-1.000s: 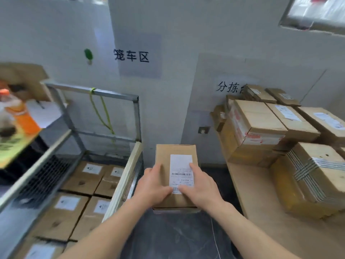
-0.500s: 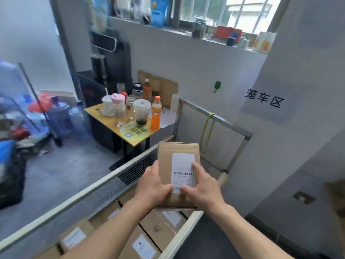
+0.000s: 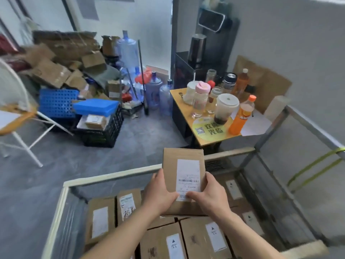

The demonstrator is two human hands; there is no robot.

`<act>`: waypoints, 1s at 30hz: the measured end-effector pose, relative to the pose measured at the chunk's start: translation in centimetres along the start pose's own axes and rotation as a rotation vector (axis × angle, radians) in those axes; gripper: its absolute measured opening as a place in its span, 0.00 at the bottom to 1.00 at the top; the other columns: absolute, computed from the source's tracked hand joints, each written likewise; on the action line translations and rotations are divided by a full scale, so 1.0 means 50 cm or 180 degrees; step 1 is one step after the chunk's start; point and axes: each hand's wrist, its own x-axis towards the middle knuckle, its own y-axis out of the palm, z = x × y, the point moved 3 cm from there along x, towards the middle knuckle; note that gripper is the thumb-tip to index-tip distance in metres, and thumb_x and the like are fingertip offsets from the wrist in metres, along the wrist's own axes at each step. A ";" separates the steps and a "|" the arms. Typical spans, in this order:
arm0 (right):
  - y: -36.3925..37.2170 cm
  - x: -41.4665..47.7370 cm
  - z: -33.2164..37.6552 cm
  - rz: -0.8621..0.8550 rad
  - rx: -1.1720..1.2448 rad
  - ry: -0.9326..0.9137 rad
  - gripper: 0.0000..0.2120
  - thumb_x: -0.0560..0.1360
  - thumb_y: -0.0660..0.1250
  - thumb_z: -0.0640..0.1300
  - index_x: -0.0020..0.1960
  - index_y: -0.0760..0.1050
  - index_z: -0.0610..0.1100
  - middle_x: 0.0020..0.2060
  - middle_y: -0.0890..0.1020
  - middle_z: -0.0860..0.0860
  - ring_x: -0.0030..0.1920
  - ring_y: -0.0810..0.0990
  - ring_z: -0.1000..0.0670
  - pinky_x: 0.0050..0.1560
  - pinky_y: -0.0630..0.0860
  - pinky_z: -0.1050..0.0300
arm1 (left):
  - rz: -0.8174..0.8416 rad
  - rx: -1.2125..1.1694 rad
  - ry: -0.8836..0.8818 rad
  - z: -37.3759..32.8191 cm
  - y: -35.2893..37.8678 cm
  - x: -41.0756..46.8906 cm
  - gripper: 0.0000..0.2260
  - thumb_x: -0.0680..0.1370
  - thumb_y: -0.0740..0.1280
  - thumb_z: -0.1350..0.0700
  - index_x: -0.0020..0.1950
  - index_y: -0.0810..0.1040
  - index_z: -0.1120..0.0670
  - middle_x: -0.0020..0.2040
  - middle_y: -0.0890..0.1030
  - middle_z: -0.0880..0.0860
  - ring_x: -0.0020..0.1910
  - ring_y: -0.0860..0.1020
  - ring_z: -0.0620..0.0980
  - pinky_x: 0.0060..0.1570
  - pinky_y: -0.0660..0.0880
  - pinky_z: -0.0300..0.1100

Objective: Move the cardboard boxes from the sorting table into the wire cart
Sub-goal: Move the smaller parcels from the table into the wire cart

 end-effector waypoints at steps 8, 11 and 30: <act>0.095 0.081 -0.093 0.0771 -0.0186 0.0035 0.23 0.66 0.79 0.49 0.52 0.69 0.54 0.50 0.81 0.58 0.50 0.81 0.56 0.49 0.82 0.51 | 0.0172 -0.0128 -0.0774 0.107 0.118 0.018 0.37 0.70 0.77 0.54 0.75 0.62 0.49 0.68 0.72 0.50 0.62 0.75 0.51 0.61 0.76 0.44; 0.149 0.089 -0.145 0.0972 -0.0308 0.0183 0.22 0.66 0.79 0.48 0.50 0.68 0.53 0.50 0.81 0.56 0.48 0.82 0.54 0.47 0.82 0.50 | 0.0338 -0.0110 -0.1012 0.165 0.179 0.020 0.43 0.71 0.76 0.55 0.80 0.55 0.52 0.75 0.66 0.53 0.69 0.72 0.52 0.66 0.72 0.45; 0.624 0.301 -0.411 0.1323 -0.0705 0.0209 0.23 0.68 0.78 0.52 0.52 0.67 0.51 0.45 0.79 0.58 0.43 0.80 0.53 0.44 0.80 0.52 | 0.0608 0.0221 -0.1413 0.590 0.463 0.240 0.43 0.75 0.74 0.57 0.81 0.50 0.58 0.77 0.64 0.57 0.73 0.68 0.56 0.68 0.68 0.44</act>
